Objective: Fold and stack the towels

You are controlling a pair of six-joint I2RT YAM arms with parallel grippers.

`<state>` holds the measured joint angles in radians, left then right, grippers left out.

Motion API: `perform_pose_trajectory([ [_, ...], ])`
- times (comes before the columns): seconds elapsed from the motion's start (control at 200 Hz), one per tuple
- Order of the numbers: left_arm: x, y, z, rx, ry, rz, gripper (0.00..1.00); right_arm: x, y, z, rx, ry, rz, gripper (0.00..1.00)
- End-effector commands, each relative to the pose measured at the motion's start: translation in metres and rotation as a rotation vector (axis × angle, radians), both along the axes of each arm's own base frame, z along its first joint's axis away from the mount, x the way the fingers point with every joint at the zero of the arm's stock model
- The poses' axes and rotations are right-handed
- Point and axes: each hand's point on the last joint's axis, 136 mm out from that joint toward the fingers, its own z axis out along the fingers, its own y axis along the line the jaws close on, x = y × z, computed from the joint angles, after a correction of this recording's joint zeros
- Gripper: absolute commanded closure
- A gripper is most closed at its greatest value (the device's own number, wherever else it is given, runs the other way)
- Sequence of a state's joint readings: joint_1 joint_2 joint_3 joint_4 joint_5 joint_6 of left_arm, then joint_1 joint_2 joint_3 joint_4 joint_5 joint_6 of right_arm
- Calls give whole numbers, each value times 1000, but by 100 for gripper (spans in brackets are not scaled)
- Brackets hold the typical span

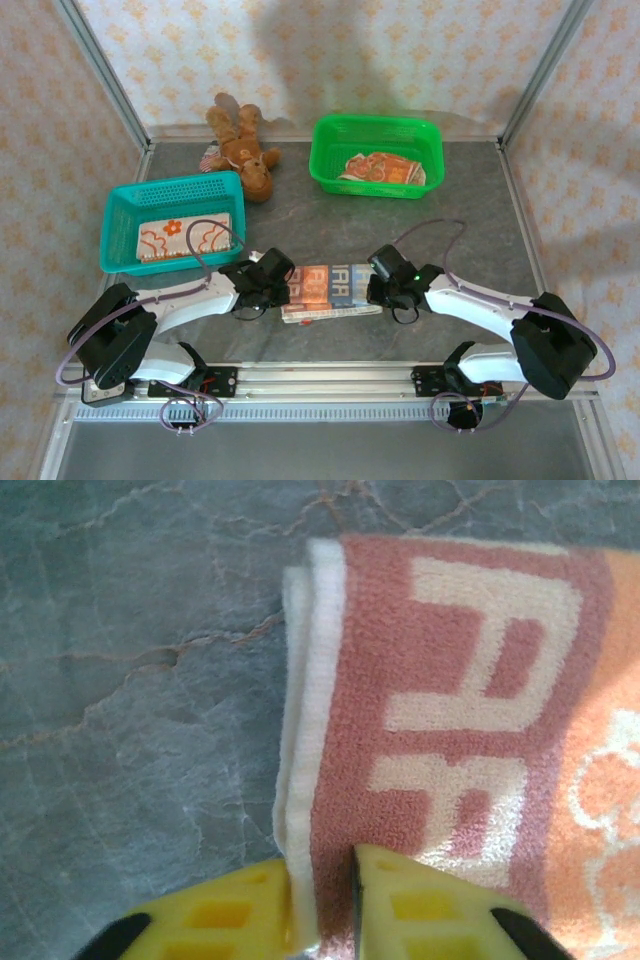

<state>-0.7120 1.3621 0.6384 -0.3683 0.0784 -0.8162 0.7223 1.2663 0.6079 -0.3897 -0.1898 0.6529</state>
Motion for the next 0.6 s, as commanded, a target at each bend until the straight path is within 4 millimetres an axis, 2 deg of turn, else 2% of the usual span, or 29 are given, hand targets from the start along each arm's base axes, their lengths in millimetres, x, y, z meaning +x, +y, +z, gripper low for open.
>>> perform_pose_trajectory([
  [0.0,1,1,4,-2,-14,2,92,-1,-2,-1,-10,-1,-10,98],
  [0.065,1,1,11,-5,-21,6,100,0,-4,3,-26,-9,-7,100],
  [0.345,-3,0,55,-83,-71,39,100,10,-14,37,-111,-61,17,100],
  [0.591,-19,-11,71,-136,-67,42,100,7,-18,53,-117,-65,24,100],
])
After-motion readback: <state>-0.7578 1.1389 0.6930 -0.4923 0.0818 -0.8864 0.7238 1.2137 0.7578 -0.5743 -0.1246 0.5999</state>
